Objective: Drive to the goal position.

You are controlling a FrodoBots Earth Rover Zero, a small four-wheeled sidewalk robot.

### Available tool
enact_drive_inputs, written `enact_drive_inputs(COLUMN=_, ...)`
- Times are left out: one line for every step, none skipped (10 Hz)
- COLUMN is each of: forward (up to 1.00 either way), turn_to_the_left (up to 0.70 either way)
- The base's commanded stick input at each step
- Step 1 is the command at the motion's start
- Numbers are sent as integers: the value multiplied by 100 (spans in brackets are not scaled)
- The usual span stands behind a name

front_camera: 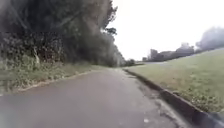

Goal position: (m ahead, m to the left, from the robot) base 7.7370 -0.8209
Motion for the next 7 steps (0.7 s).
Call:
enact_drive_inputs(forward=100, turn_to_the_left=-2)
enact_drive_inputs(forward=100, turn_to_the_left=-1)
enact_drive_inputs(forward=100, turn_to_the_left=-1)
enact_drive_inputs(forward=100, turn_to_the_left=-3)
enact_drive_inputs(forward=100, turn_to_the_left=-5)
enact_drive_inputs(forward=100, turn_to_the_left=-7)
enact_drive_inputs(forward=100, turn_to_the_left=-9)
